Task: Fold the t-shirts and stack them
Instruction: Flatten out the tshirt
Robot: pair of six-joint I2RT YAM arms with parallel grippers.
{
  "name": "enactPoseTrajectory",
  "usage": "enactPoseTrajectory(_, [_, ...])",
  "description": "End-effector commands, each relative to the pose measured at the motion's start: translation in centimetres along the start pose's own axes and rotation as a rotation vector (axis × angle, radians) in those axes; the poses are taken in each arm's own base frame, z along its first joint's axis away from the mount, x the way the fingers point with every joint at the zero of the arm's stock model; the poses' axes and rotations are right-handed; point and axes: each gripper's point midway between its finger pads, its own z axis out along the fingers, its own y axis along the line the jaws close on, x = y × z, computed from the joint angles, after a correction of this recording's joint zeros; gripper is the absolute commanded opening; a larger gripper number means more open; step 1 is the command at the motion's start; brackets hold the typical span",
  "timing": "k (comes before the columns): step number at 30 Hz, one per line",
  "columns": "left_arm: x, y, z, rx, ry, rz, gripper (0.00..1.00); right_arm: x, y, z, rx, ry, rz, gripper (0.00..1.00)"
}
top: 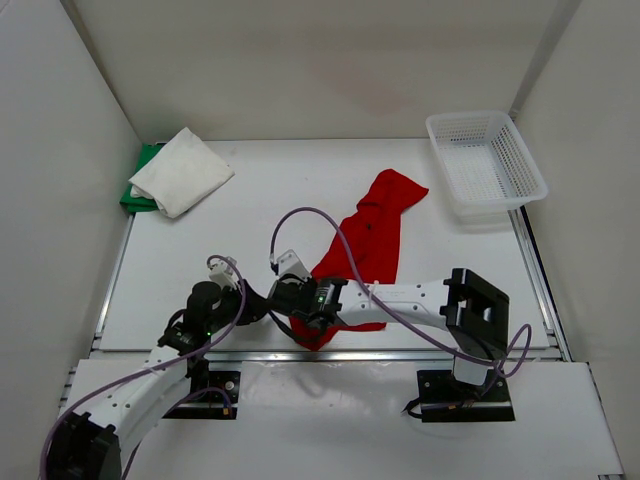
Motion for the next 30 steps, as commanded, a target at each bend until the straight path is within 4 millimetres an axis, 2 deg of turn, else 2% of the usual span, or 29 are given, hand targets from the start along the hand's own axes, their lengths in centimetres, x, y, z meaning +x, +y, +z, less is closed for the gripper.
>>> enactPoseTrajectory(1, [0.4, -0.8, 0.2, 0.032, 0.010, 0.024, 0.48, -1.2, -1.7, -1.3, 0.035, -0.056, 0.073, 0.01])
enactPoseTrajectory(3, [0.2, -0.8, 0.4, 0.015, 0.007, 0.039, 0.50, -0.6, -3.1, -1.4, 0.070, -0.055, 0.081, 0.00])
enactPoseTrajectory(5, [0.8, -1.2, 0.5, 0.016, 0.028, 0.065, 0.51, -1.0, -5.5, -2.8, 0.088, -0.088, 0.167, 0.01])
enactPoseTrajectory(7, [1.2, -1.6, 0.8, 0.015, 0.044, 0.087, 0.51, 0.9, -9.0, -2.9, 0.116, -0.074, 0.237, 0.00])
enactPoseTrajectory(8, [1.3, -1.6, 0.8, 0.014, 0.049, 0.089, 0.52, -0.2, -10.3, -4.5, 0.081, -0.136, 0.317, 0.00])
enactPoseTrajectory(9, [1.3, -1.9, 0.9, 0.019, 0.050, 0.098, 0.51, 1.6, -10.7, -4.2, 0.057, -0.111, 0.341, 0.01])
enactPoseTrajectory(10, [1.1, -2.3, 1.0, 0.027, 0.048, 0.101, 0.52, 0.6, -12.9, -5.7, 0.018, -0.182, 0.450, 0.00])
enactPoseTrajectory(11, [1.1, -2.4, 1.1, 0.025, 0.057, 0.103, 0.51, 1.3, -15.1, -6.6, 0.016, -0.230, 0.529, 0.00])
enactPoseTrajectory(12, [1.5, -2.3, 1.1, 0.014, 0.070, 0.108, 0.52, 2.8, -16.6, -5.9, 0.017, -0.219, 0.586, 0.00])
enactPoseTrajectory(13, [1.2, -2.8, 1.2, 0.030, 0.067, 0.117, 0.52, 2.3, -17.2, -7.6, -0.058, -0.290, 0.646, 0.00])
enactPoseTrajectory(15, [1.2, -3.0, 1.4, 0.026, 0.072, 0.110, 0.52, 3.7, -21.2, -8.6, -0.028, -0.367, 0.766, 0.00])
enactPoseTrajectory(16, [1.2, -3.0, 1.4, 0.022, 0.069, 0.112, 0.53, 4.3, -21.4, -8.8, -0.049, -0.366, 0.776, 0.00])
enactPoseTrajectory(18, [1.8, -3.7, 1.6, 0.029, 0.096, 0.130, 0.54, 5.6, -23.7, -9.6, -0.027, -0.381, 0.822, 0.00])
enactPoseTrajectory(20, [1.9, -4.2, 1.8, 0.035, 0.106, 0.136, 0.54, 6.9, -24.5, -9.5, -0.026, -0.369, 0.838, 0.00])
enactPoseTrajectory(21, [1.4, -4.7, 1.8, 0.042, 0.093, 0.137, 0.54, 7.3, -26.0, -10.0, 0.027, -0.390, 0.859, 0.00])
enactPoseTrajectory(22, [1.4, -4.5, 1.9, 0.031, 0.088, 0.141, 0.55, 7.8, -25.5, -9.9, 0.000, -0.372, 0.845, 0.00])
enactPoseTrajectory(25, [-0.1, -5.3, 2.3, 0.019, 0.061, 0.170, 0.58, 8.8, -27.7, -10.8, 0.093, -0.380, 0.875, 0.00])
enactPoseTrajectory(28, [0.0, -4.5, 3.6, -0.046, 0.105, 0.207, 0.62, 7.7, -28.6, -12.1, 0.127, -0.430, 0.865, 0.00])
enactPoseTrajectory(29, [-0.3, -5.1, 3.9, -0.033, 0.109, 0.211, 0.63, 7.3, -29.1, -12.5, 0.150, -0.434, 0.865, 0.00])
enactPoseTrajectory(30, [0.2, -5.2, 4.4, -0.037, 0.133, 0.221, 0.64, 6.9, -29.1, -12.6, 0.154, -0.432, 0.859, 0.00])
